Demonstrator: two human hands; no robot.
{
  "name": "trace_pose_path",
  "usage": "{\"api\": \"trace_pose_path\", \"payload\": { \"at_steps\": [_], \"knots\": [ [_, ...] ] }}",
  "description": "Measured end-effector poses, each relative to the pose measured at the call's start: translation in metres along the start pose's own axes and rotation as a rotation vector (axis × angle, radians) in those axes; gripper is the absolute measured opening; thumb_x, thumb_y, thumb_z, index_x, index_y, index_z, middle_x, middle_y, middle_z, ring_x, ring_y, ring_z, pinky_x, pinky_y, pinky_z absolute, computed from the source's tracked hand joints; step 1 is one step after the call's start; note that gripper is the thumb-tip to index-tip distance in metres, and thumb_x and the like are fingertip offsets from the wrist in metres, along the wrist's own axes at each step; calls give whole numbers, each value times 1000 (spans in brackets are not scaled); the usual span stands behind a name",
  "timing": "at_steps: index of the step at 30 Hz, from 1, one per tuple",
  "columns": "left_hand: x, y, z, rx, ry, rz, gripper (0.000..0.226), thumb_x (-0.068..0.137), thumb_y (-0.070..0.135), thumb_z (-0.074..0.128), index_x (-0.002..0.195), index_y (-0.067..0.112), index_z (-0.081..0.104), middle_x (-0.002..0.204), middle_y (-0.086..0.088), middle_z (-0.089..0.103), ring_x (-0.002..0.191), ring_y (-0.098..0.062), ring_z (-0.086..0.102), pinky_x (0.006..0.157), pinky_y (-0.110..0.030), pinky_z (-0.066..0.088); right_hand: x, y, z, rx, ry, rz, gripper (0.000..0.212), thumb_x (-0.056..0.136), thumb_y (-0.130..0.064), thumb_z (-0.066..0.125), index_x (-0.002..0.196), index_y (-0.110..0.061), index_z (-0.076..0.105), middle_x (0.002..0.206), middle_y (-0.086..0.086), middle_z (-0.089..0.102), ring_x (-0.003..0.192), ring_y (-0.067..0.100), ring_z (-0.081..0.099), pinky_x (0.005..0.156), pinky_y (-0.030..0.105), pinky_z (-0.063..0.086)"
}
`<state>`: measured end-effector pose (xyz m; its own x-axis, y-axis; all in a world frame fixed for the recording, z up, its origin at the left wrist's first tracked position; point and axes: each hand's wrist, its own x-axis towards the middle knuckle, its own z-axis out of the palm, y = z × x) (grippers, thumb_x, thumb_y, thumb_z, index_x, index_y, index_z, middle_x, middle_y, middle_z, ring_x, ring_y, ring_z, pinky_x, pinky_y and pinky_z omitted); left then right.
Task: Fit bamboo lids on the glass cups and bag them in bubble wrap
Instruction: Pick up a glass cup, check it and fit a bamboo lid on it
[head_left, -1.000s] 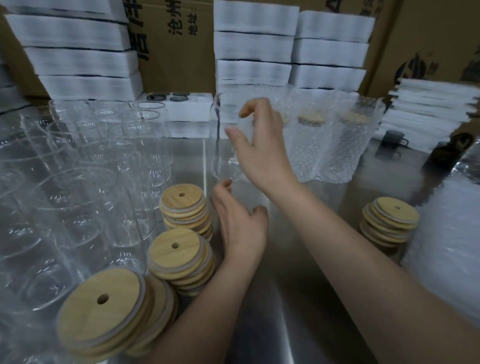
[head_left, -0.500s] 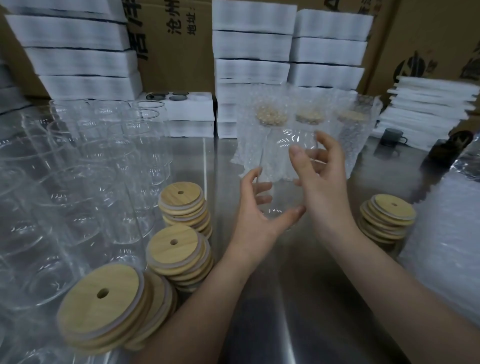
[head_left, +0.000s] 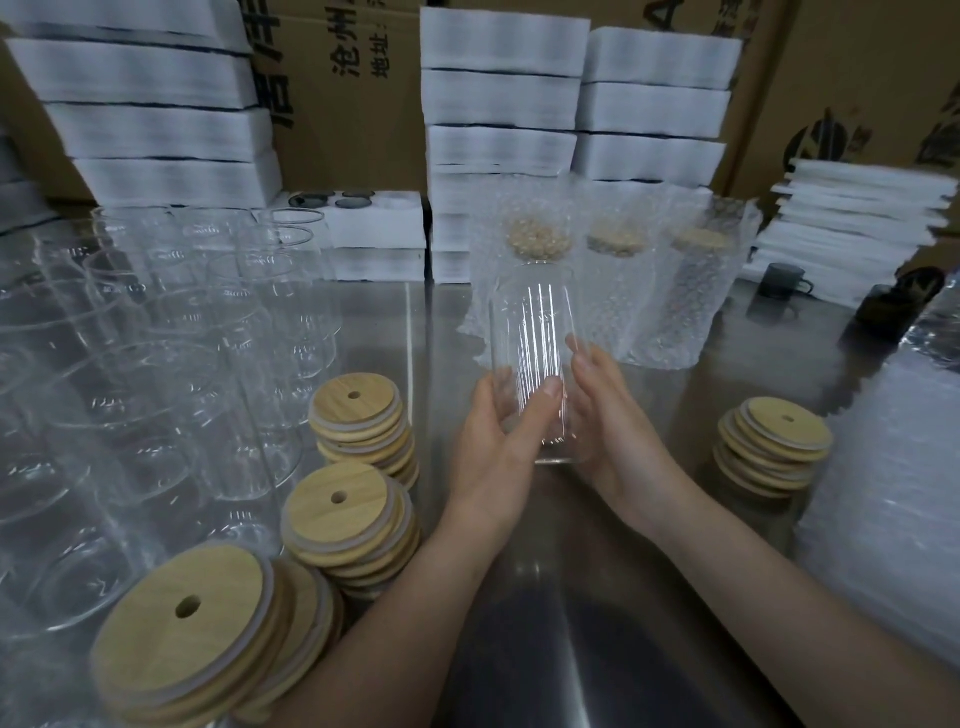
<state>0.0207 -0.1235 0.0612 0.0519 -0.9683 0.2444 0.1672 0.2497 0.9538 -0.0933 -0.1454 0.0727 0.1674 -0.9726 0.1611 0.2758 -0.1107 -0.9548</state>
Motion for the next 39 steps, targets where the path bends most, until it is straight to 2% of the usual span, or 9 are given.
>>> {"api": "trace_pose_path", "payload": {
  "at_steps": [3,7,11,17,21,26,30,34,39],
  "knots": [
    [1,1,1,79,3,23,65,77,52,62,132,20,51,125,-4,62,111,-16,63,97,-39,51,-1,-2,-1,51,-25,51,58,87,-44,58,139,-28,41,128,5,66,108,29,69,76,39,58],
    [0,-2,1,109,55,97,70,81,43,57,145,28,33,134,2,51,122,-10,54,99,-31,50,-2,1,-2,34,14,37,75,75,-41,69,141,-22,41,110,3,74,94,22,72,70,35,58],
    [-1,-4,2,187,117,155,61,81,37,51,140,40,35,131,11,48,118,-3,51,97,-21,43,-2,3,-3,-80,73,33,94,66,-43,75,148,-17,38,126,8,66,115,26,64,98,50,52],
    [1,-4,1,35,32,95,60,84,33,53,143,20,44,140,-3,51,122,-10,56,105,-32,46,2,-1,-2,-146,137,21,57,85,-59,54,131,-26,47,125,5,63,109,26,65,96,57,48],
    [0,-3,1,8,-25,52,69,79,44,59,141,26,37,136,12,47,109,20,52,83,-4,44,-1,1,2,-311,114,-96,77,70,-67,54,136,-34,34,118,11,68,106,26,67,96,41,52],
    [-1,-1,5,4,-88,16,98,69,49,70,151,24,22,139,8,41,119,-1,53,76,-8,48,-3,0,7,-313,124,-161,61,74,-67,42,129,-45,30,112,-6,62,102,3,67,89,32,54],
    [0,-2,9,27,-40,15,100,63,43,77,148,26,25,132,7,47,111,-9,61,75,-19,54,-5,-1,12,-181,194,-135,28,92,-56,38,114,-41,46,111,0,59,97,16,66,74,26,59],
    [0,-3,9,-41,-33,0,93,69,37,73,149,23,26,127,7,53,97,-1,68,74,-19,55,-4,-5,13,-155,255,-63,19,103,-47,34,113,-44,51,118,17,64,102,34,69,88,49,57],
    [-2,0,7,-178,-16,-6,71,80,26,76,140,14,41,116,-2,67,93,-8,71,67,-17,54,-5,-7,13,-72,271,-35,23,105,-39,37,117,-35,57,118,30,60,89,42,63,78,54,53]
  ]
}}
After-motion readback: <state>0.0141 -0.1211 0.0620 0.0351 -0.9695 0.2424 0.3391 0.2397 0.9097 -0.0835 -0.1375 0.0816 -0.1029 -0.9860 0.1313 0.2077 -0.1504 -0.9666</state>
